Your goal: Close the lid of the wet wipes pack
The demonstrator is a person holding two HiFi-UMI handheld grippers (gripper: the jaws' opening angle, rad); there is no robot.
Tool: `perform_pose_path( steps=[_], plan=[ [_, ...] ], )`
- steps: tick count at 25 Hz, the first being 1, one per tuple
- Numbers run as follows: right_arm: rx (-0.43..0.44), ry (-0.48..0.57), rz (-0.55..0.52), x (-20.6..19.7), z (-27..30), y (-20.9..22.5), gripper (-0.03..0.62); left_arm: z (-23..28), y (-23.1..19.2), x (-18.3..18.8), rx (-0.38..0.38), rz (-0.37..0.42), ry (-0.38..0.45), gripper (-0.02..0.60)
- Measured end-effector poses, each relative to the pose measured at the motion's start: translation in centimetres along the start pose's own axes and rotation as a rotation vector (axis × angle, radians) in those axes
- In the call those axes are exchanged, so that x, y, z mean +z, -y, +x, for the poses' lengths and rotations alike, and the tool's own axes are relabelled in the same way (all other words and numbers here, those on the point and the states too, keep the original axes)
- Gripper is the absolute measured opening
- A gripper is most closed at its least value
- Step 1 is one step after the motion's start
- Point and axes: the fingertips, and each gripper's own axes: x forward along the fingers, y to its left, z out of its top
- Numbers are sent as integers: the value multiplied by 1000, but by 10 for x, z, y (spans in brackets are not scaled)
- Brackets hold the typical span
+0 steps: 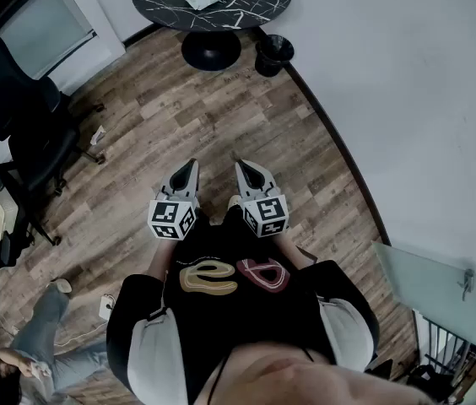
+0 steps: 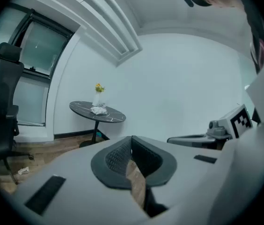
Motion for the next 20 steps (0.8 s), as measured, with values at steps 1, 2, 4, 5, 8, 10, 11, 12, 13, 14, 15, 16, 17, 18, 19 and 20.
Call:
perform_pose_path(
  steps=[1, 2, 4, 5, 8, 10, 11, 12, 13, 14, 15, 16, 17, 18, 19, 20],
  plan=[
    [0, 0, -4, 1, 3, -4, 9, -2, -5, 2, 0, -4, 4, 18],
    [-1, -1, -7, 2, 6, -8, 9, -4, -9, 4, 0, -8, 6, 18],
    [-6, -5, -10, 3, 12, -12, 9, -6, -16, 7, -4, -10, 6, 18],
    [-11, -6, -8, 3, 15, -13, 9, -6, -18, 8, -8, -8, 5, 17],
    [-29, 2, 9, 6, 24, -13, 9, -4, -28, 12, -21, -1, 7, 18],
    [-43, 15, 38, 10, 32, -12, 9, -2, -36, 15, -31, -4, 7, 18],
    [-50, 21, 57, 12, 37, -12, 11, -2, -41, 17, -38, -7, 7, 18],
    [-58, 28, 74, 14, 41, -12, 11, -1, -45, 18, -46, -9, 6, 18],
    [-66, 36, 86, 16, 45, -12, 11, -1, -50, 20, -53, -12, 6, 18],
    [-74, 45, 92, 19, 48, -12, 11, 0, -56, 22, -59, -16, 6, 18],
    [-82, 53, 95, 21, 52, -13, 11, 0, -62, 23, -63, -21, 6, 18],
    [-90, 60, 98, 22, 55, -14, 11, 0, -68, 24, -68, -27, 5, 18],
    [-97, 66, 102, 23, 57, -17, 11, -1, -73, 25, -75, -32, 4, 18],
    [-106, 69, 107, 23, 59, -19, 12, -2, -78, 26, -85, -36, 3, 18],
    [-115, 70, 111, 22, 61, -21, 12, -3, -81, 26, -97, -37, 2, 18],
    [-123, 69, 116, 20, 63, -23, 12, -4, -85, 27, -107, -38, 3, 18]
  ],
)
